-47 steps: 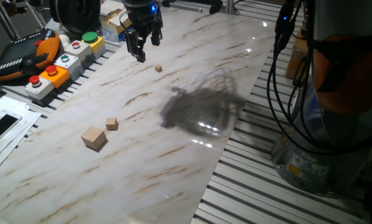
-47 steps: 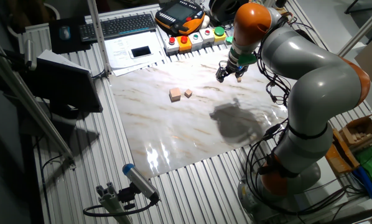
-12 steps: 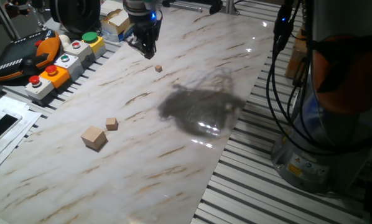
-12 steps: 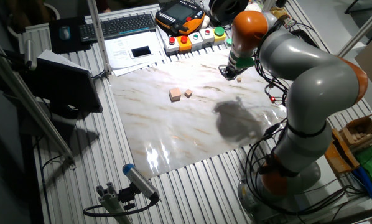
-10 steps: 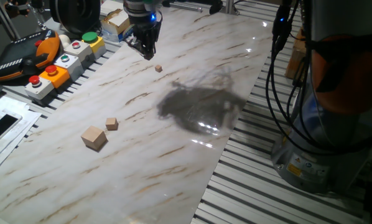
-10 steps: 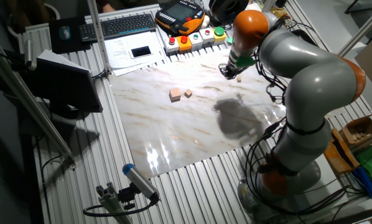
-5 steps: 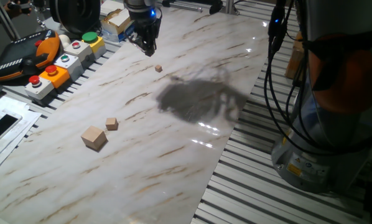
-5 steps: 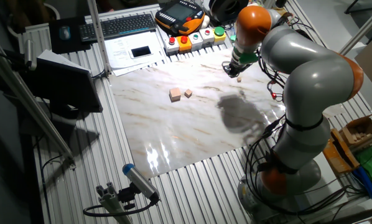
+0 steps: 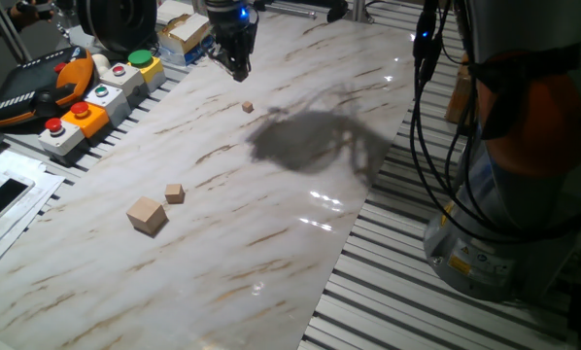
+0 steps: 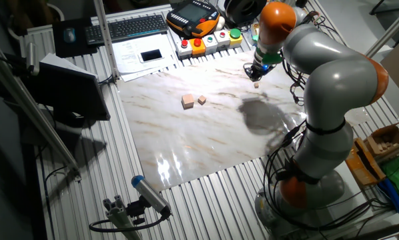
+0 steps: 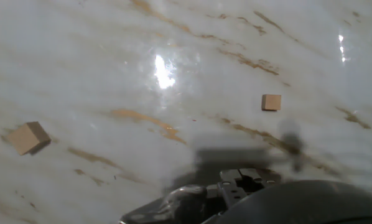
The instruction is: Pick up the small block on the left and move it to the right
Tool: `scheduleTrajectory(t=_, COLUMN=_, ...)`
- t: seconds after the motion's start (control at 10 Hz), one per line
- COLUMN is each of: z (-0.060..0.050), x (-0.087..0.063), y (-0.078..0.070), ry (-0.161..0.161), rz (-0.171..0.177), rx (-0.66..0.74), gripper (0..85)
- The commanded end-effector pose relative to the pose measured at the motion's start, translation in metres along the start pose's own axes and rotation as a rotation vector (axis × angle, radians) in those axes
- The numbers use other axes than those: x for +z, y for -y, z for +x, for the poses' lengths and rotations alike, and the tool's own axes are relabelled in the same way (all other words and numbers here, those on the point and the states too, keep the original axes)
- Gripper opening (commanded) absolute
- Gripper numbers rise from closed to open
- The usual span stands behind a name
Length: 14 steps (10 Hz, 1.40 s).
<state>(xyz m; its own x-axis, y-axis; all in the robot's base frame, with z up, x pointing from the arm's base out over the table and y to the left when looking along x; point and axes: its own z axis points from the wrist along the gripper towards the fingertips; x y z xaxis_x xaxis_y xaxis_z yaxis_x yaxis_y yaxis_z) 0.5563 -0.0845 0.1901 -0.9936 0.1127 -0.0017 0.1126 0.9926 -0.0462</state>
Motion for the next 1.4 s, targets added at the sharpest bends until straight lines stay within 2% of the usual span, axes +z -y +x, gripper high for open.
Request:
scheduleTrajectory(t=0.0, z=0.000, x=0.003, y=0.001, ry=-0.002, rz=0.000, rx=0.003, gripper=0.7)
scheduleTrajectory(t=0.5, z=0.001, x=0.016, y=0.008, ry=0.006, rz=0.016, rx=0.013, gripper=0.7)
scheduleTrajectory(t=0.8, z=0.001, x=0.016, y=0.008, ry=0.023, rz=-0.023, rx=0.002, gripper=0.7)
scheduleTrajectory(t=1.3, z=0.001, x=0.016, y=0.008, ry=0.062, rz=0.023, rx=0.007, gripper=0.7)
